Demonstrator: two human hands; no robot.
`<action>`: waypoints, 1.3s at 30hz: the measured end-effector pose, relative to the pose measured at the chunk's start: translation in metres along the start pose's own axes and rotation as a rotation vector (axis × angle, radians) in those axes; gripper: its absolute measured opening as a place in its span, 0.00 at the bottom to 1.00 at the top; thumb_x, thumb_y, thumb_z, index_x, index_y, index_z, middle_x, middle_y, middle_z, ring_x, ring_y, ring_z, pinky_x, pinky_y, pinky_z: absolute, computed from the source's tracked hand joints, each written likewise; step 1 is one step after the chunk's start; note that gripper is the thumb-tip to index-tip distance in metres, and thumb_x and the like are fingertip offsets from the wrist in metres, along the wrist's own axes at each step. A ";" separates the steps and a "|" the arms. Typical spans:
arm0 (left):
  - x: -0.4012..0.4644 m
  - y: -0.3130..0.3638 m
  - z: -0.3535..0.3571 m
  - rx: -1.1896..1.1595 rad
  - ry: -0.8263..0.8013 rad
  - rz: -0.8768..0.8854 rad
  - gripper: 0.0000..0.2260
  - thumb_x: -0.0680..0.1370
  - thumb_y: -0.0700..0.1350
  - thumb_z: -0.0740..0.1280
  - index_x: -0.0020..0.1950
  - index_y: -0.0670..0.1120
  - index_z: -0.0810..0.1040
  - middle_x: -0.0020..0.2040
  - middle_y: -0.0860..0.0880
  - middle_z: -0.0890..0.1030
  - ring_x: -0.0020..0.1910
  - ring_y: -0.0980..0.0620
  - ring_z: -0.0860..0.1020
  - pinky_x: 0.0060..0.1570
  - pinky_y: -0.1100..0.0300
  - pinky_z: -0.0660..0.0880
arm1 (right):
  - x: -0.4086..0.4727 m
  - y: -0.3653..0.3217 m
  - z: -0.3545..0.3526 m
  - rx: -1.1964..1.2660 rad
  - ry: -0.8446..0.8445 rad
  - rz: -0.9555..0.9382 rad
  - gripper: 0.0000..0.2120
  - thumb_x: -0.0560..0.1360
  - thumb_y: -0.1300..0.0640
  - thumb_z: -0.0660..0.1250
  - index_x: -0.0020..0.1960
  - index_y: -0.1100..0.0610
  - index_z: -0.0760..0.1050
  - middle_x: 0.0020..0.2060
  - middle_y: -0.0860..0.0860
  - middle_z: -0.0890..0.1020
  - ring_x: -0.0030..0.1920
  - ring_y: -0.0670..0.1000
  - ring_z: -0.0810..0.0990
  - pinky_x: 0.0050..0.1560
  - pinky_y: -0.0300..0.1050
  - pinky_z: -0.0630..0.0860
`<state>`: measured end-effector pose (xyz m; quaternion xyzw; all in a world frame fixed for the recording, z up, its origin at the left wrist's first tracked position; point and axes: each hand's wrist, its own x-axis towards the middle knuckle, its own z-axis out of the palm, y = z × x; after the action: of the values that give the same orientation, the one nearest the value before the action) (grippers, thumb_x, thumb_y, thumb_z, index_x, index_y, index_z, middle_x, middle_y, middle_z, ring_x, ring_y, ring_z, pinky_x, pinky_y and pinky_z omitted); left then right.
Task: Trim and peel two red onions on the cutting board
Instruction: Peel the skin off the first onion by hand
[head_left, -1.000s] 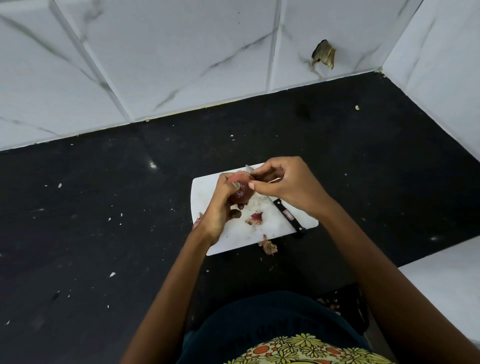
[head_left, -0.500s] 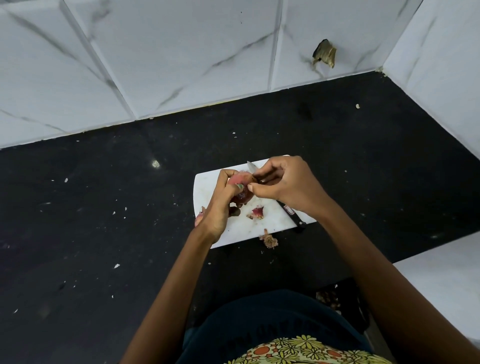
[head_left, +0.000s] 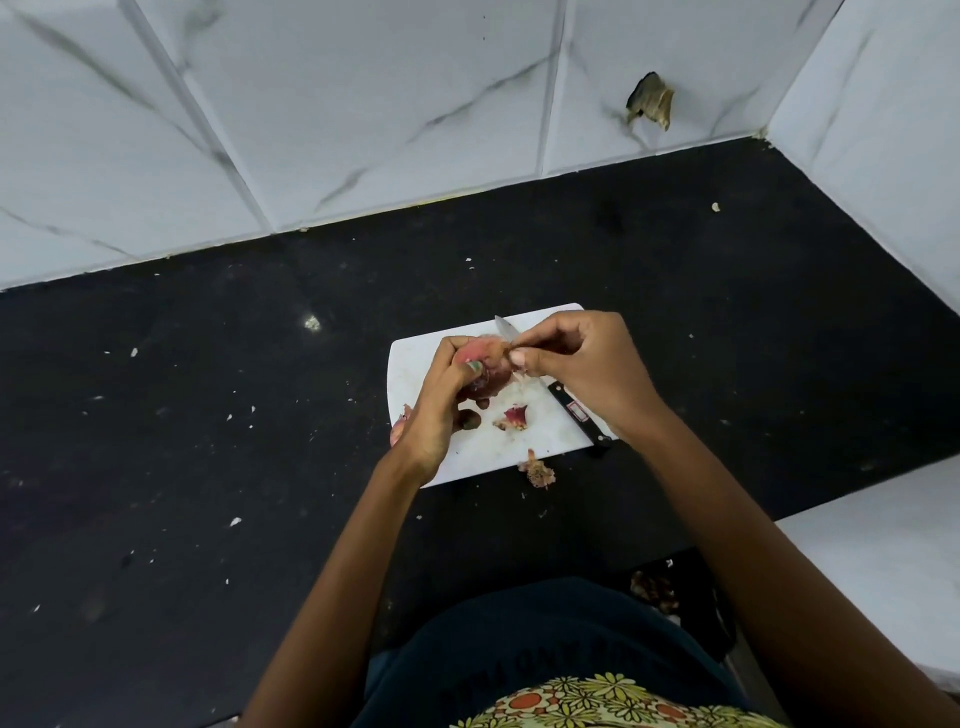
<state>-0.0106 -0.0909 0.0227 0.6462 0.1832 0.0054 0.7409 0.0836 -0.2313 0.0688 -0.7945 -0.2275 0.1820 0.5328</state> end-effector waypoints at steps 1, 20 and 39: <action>-0.001 0.000 0.000 -0.031 0.000 -0.006 0.17 0.68 0.58 0.60 0.54 0.54 0.74 0.49 0.50 0.79 0.42 0.54 0.72 0.38 0.60 0.69 | 0.000 0.000 0.000 0.052 0.024 0.020 0.06 0.69 0.64 0.74 0.45 0.56 0.82 0.40 0.51 0.85 0.40 0.47 0.84 0.44 0.38 0.81; -0.006 -0.013 0.004 -0.135 0.040 -0.101 0.18 0.66 0.58 0.65 0.49 0.49 0.75 0.40 0.51 0.79 0.34 0.56 0.71 0.32 0.64 0.68 | -0.021 0.053 0.016 -0.404 -0.147 0.165 0.06 0.73 0.64 0.70 0.48 0.57 0.82 0.45 0.49 0.84 0.44 0.42 0.80 0.47 0.31 0.73; -0.004 -0.007 0.004 -0.060 0.059 -0.117 0.18 0.69 0.58 0.59 0.51 0.50 0.76 0.46 0.48 0.78 0.43 0.53 0.70 0.39 0.61 0.68 | -0.003 0.002 0.007 -0.140 -0.044 -0.006 0.09 0.70 0.62 0.72 0.49 0.57 0.83 0.43 0.48 0.85 0.44 0.44 0.82 0.46 0.35 0.79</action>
<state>-0.0144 -0.0972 0.0169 0.6115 0.2421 -0.0134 0.7532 0.0780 -0.2283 0.0650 -0.8249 -0.2540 0.1815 0.4713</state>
